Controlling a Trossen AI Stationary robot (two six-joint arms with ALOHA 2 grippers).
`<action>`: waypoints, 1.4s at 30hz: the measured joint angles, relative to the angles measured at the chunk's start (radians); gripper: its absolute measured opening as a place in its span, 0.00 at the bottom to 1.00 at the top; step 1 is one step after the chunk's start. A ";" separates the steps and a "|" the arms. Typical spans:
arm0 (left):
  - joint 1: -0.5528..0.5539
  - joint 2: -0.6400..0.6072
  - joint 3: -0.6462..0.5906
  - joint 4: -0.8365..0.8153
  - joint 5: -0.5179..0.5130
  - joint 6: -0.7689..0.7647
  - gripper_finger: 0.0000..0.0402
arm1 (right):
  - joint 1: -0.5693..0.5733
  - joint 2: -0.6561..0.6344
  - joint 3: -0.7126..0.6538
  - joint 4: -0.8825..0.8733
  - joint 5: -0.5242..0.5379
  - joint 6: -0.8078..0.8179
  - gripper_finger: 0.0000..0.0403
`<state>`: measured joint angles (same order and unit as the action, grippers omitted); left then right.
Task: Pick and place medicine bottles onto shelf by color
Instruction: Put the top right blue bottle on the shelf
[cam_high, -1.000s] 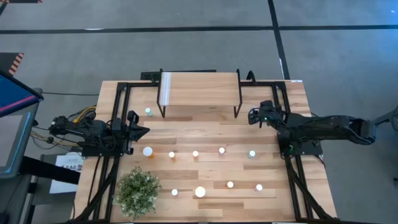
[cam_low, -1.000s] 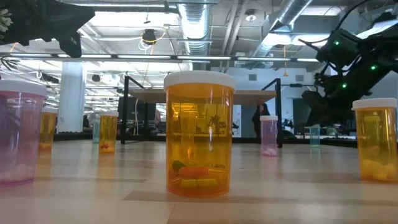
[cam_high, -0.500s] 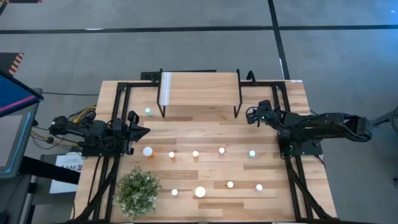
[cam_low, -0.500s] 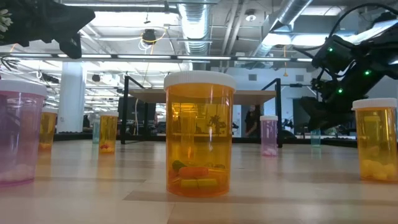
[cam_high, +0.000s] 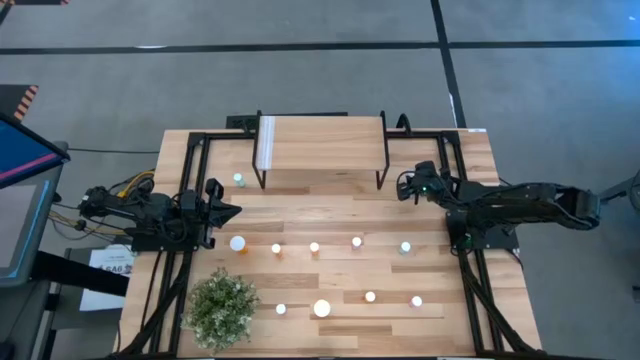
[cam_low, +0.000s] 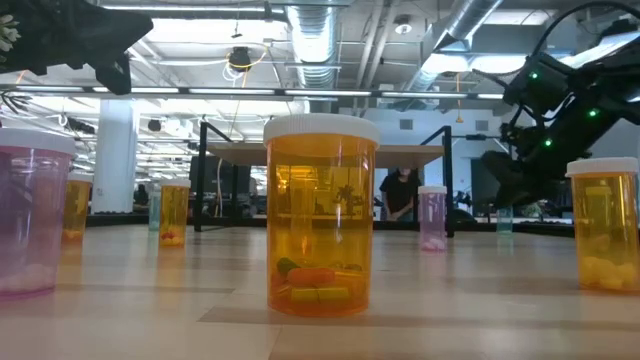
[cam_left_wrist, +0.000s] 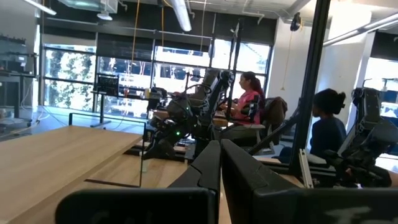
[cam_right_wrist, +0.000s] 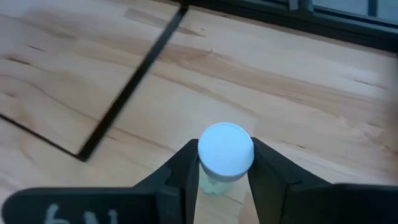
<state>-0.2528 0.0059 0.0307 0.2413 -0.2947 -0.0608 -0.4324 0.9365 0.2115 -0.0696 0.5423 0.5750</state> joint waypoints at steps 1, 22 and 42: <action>0.000 0.000 0.000 0.000 0.000 0.000 0.00 | 0.000 -0.011 0.000 0.000 -0.007 -0.001 0.32; 0.000 0.000 0.000 -0.007 0.000 -0.007 0.00 | 0.001 -0.216 0.362 -0.218 -0.023 -0.173 0.32; 0.000 0.000 0.000 -0.030 0.000 -0.030 0.00 | -0.035 0.281 0.863 -0.269 -0.098 -0.362 0.34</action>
<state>-0.2529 0.0059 0.0307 0.2113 -0.2947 -0.0906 -0.4673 1.2173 1.0748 -0.3384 0.4439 0.2126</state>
